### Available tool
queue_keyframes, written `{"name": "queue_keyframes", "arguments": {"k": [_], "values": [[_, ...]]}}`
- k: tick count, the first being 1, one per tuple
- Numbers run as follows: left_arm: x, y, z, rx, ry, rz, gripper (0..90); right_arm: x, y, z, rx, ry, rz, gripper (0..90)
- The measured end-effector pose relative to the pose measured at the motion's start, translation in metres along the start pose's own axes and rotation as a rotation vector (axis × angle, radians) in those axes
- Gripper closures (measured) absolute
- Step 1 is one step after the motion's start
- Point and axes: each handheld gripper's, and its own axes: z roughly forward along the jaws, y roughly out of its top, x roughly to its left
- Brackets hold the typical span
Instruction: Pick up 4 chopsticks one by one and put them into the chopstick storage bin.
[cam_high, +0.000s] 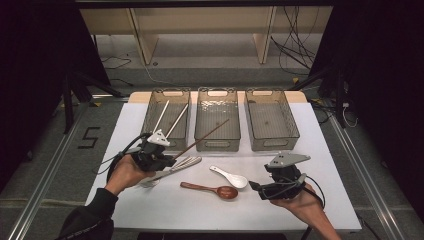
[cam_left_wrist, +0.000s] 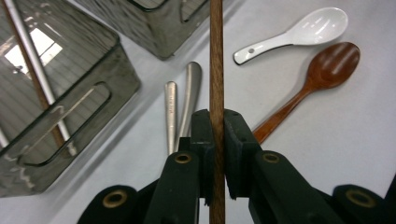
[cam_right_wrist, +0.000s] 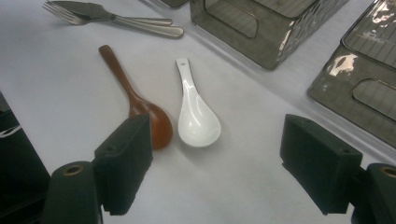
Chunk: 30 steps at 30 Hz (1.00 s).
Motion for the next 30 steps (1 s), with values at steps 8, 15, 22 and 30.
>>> {"name": "queue_keyframes", "arguments": {"k": [8, 15, 22, 30], "values": [[0.02, -0.002, -0.003, -0.03, 0.027, -0.071, 83.2, 0.001, -0.003, 0.0, 0.005, 0.001, 0.004, 25.3], [0.038, 0.003, -0.006, -0.055, 0.054, -0.127, 83.2, 0.002, -0.004, 0.0, 0.007, 0.006, 0.005, 24.5], [0.059, 0.007, -0.005, -0.066, 0.089, -0.178, 83.2, 0.003, -0.005, 0.0, 0.013, 0.009, 0.003, 24.6], [0.08, 0.013, -0.003, -0.057, 0.121, -0.219, 83.3, 0.003, -0.005, -0.001, 0.01, 0.008, 0.002, 24.9]]}}
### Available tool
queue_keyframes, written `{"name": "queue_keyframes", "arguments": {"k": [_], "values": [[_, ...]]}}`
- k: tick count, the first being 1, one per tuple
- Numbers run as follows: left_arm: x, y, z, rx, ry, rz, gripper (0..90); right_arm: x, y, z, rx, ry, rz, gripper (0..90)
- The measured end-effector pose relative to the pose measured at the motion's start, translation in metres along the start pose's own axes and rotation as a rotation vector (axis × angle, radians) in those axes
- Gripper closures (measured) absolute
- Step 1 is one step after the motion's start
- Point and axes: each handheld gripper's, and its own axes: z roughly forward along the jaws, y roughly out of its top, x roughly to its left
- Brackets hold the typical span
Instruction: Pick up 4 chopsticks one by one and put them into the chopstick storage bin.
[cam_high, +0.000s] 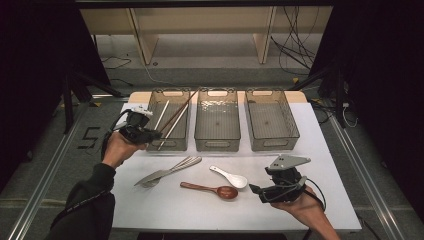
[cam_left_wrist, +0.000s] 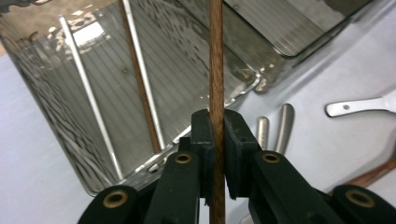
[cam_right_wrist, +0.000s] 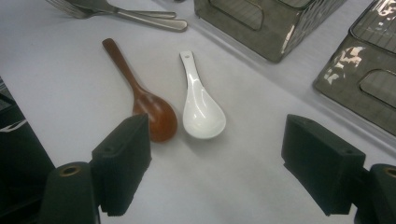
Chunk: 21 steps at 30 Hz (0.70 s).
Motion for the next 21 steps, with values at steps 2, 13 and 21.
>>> {"name": "queue_keyframes", "arguments": {"k": [2, 13, 21], "values": [[0.005, 0.002, 0.002, -0.003, 0.013, -0.015, 83.3, 0.0, 0.0, 0.0, 0.0, 0.0, -0.001, 24.9], [0.029, 0.01, 0.016, 0.021, 0.065, -0.094, 83.3, -0.001, 0.0, -0.001, 0.002, 0.004, -0.001, 24.9], [0.041, 0.012, 0.026, 0.042, 0.093, -0.132, 83.2, 0.0, 0.0, 0.0, 0.001, 0.007, -0.005, 24.8]]}}
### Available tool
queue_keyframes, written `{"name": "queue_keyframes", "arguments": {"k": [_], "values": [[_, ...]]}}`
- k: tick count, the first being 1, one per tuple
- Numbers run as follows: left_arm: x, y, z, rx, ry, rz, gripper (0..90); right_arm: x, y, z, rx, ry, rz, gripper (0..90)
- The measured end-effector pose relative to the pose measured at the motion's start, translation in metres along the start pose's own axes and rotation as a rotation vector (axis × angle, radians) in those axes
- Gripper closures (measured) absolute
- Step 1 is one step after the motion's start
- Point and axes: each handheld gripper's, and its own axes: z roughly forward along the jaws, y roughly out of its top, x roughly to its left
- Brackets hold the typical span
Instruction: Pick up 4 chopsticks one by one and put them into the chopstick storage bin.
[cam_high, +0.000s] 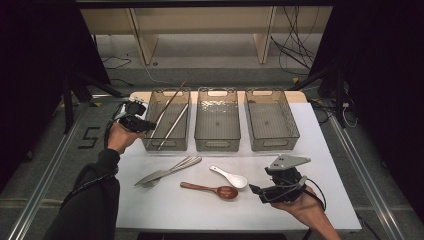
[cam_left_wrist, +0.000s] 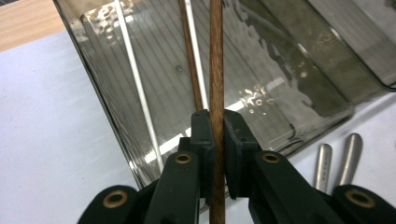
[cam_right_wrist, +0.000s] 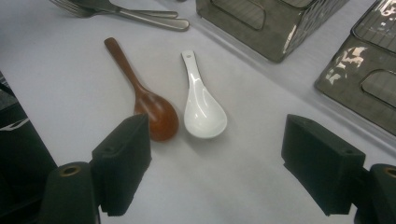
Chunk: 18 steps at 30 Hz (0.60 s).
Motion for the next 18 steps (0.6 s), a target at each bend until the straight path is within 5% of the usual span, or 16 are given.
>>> {"name": "queue_keyframes", "arguments": {"k": [18], "values": [[0.008, -0.001, 0.017, 0.036, 0.013, -0.058, 82.8, 0.001, 0.0, 0.0, 0.004, 0.005, -0.005, 25.3]]}}
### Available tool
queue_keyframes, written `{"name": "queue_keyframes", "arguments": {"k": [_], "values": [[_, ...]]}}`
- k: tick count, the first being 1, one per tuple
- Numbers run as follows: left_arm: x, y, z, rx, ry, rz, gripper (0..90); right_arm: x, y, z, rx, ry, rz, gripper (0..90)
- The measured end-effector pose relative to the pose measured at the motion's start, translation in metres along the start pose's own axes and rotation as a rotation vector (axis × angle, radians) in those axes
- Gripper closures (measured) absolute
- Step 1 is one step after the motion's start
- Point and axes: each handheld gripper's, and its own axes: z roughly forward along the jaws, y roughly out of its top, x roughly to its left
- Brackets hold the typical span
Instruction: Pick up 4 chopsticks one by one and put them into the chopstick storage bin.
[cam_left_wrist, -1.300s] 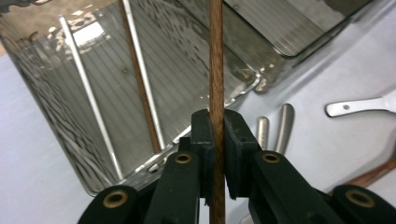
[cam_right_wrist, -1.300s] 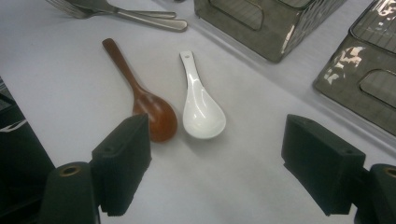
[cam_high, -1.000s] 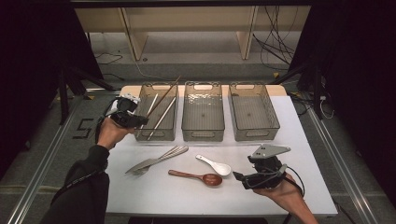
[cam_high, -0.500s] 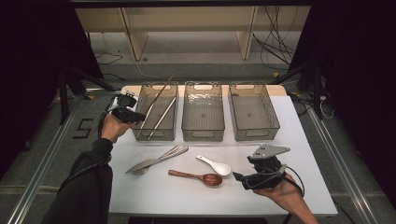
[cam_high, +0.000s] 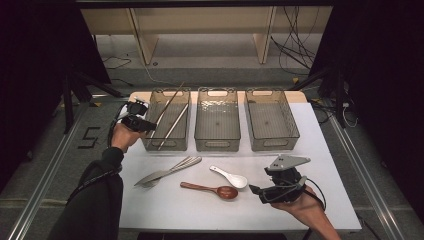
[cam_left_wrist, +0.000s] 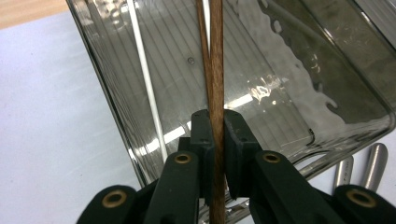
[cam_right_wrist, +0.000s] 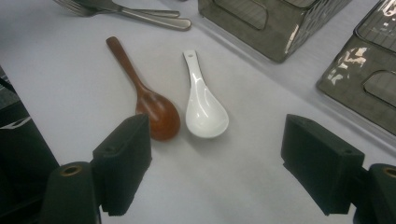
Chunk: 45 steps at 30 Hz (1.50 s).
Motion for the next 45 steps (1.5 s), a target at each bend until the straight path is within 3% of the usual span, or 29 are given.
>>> {"name": "queue_keyframes", "arguments": {"k": [5, 8, 12, 18, 22, 29, 45], "values": [[0.002, -0.001, 0.001, -0.025, 0.002, -0.024, 78.2, 0.0, 0.0, 0.0, 0.003, 0.002, -0.001, 25.3], [-0.001, 0.0, 0.0, -0.026, -0.016, -0.029, 62.8, 0.0, 0.0, 0.0, 0.003, 0.003, -0.001, 25.4], [-0.008, 0.0, -0.009, -0.045, -0.039, -0.017, 51.6, 0.001, 0.0, 0.0, 0.001, 0.003, -0.001, 25.5], [-0.024, -0.003, -0.029, -0.084, -0.103, 0.038, 37.1, 0.001, 0.0, 0.0, 0.001, 0.003, -0.001, 25.4], [-0.036, -0.009, -0.04, -0.098, -0.145, 0.088, 32.0, 0.001, 0.001, 0.0, -0.002, 0.004, -0.002, 25.4], [-0.052, -0.023, -0.049, -0.105, -0.173, 0.165, 27.2, 0.001, 0.001, 0.0, -0.002, 0.004, -0.006, 25.5], [-0.081, -0.047, -0.048, -0.074, -0.219, 0.279, 22.7, 0.002, 0.0, 0.001, 0.002, 0.006, -0.016, 25.5]]}}
